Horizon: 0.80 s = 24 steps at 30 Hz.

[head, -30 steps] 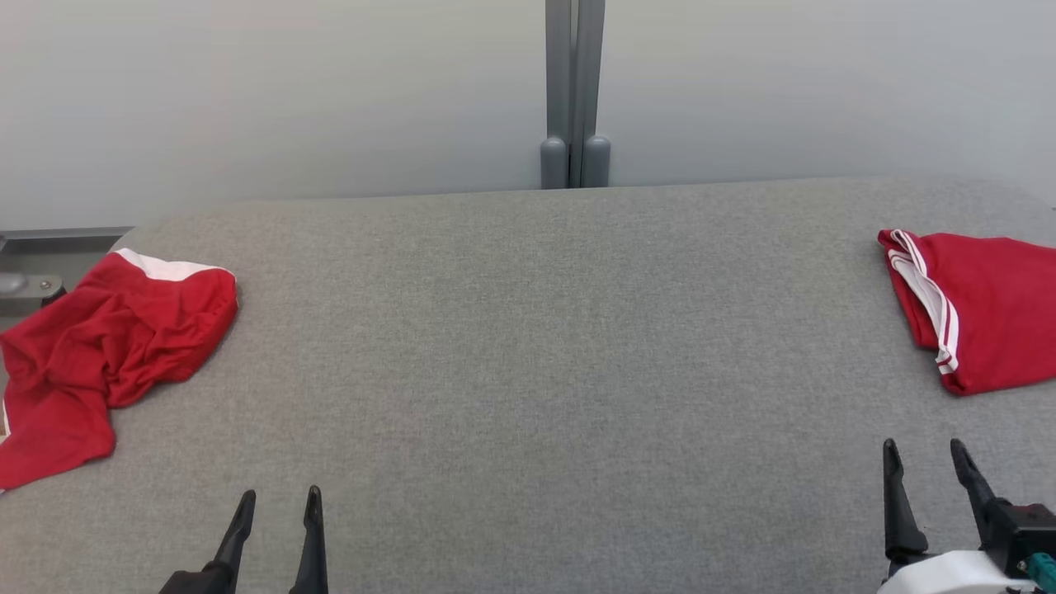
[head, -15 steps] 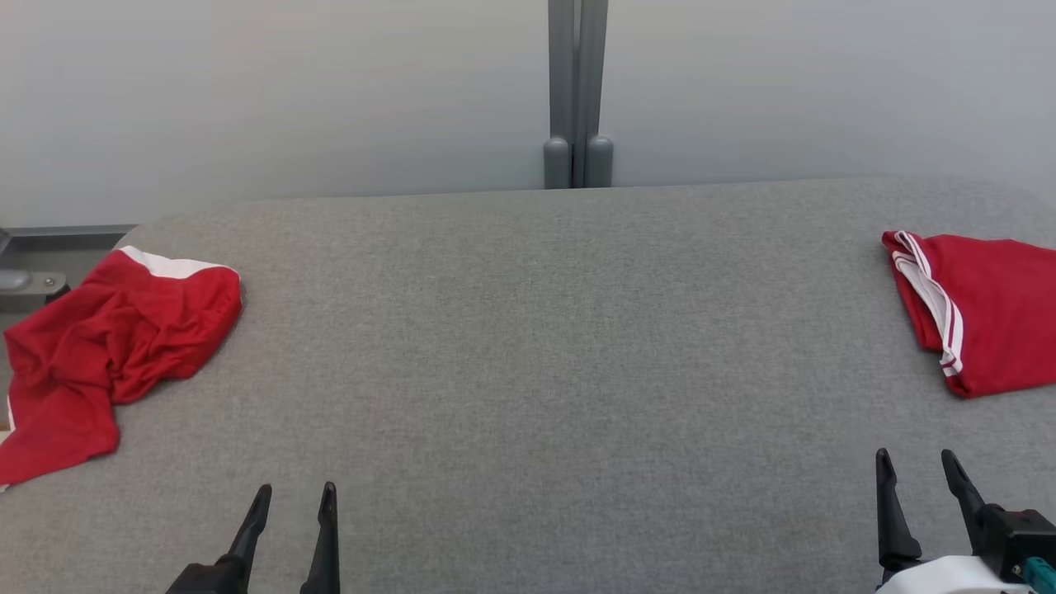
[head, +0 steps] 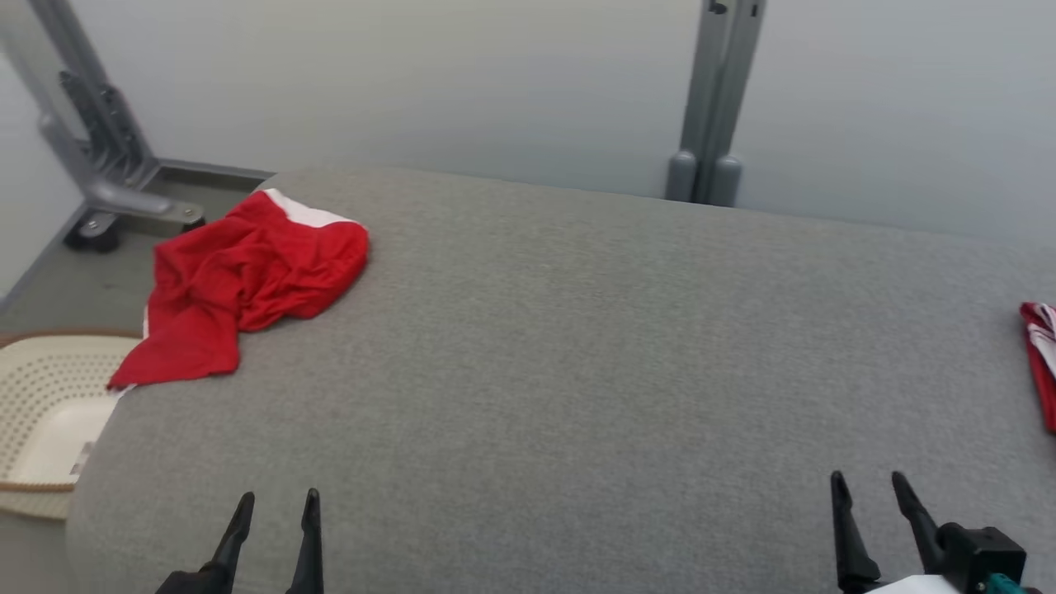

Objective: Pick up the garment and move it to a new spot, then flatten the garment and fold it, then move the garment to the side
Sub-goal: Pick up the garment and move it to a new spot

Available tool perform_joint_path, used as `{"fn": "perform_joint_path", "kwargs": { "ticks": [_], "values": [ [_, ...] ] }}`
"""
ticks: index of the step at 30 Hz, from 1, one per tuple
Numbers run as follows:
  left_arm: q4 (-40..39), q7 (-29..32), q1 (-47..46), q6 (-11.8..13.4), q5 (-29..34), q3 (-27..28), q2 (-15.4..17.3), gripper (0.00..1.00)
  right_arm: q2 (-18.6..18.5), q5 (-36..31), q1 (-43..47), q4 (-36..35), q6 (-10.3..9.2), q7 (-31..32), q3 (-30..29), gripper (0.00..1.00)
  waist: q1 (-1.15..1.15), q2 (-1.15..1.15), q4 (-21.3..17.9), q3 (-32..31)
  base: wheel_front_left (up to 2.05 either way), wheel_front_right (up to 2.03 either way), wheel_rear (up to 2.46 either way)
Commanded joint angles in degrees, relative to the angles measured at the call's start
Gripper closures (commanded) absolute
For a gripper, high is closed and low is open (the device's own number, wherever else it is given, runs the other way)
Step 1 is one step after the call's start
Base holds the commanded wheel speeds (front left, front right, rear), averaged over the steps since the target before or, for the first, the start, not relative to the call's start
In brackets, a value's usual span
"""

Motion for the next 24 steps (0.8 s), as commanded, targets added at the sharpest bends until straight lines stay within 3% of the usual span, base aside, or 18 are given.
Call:
{"fn": "perform_joint_path", "kwargs": {
  "ticks": [1, 9, 14, 20, 24],
  "values": [
    [0.1, 0.0, 1.1, 0.0, 0.1, 0.7, 0.6, 0.0, 0.0, 0.2, 0.4, 0.3, -0.08, -0.2, 0.9, 0.0, 0.0, 0.0, 9.3, -0.9, 0.0, 0.0, 0.0],
    [-2.3, 0.0, 3.5, 0.0, -0.6, 5.4, -0.6, 0.0, -0.1, 0.8, -4.3, 2.4, -0.09, -0.2, 5.4, 0.0, 0.0, 0.0, 12.3, 1.5, 0.0, 0.0, 0.0],
    [-1.2, 0.0, 1.0, 0.0, -1.5, 1.0, 0.4, 0.0, -0.1, 1.4, -3.3, 2.4, -0.09, -0.2, 4.6, 0.0, 0.0, 0.0, 12.7, 2.7, 0.0, 0.0, 0.0],
    [1.3, 0.0, -11.6, 0.0, -9.7, -6.4, 3.4, 0.0, -0.2, -4.3, -9.6, -0.1, -0.08, -0.2, 4.1, 0.0, 0.0, 0.0, 7.4, 16.6, 0.0, 0.0, 0.0],
    [5.4, 0.0, -24.7, 0.0, -16.7, -13.0, 7.6, 0.0, -0.2, -9.2, -15.2, -1.6, -0.08, -0.2, 2.2, 0.0, 0.0, 0.0, 4.2, 27.1, 0.0, 0.0, 0.0]
  ]
}}
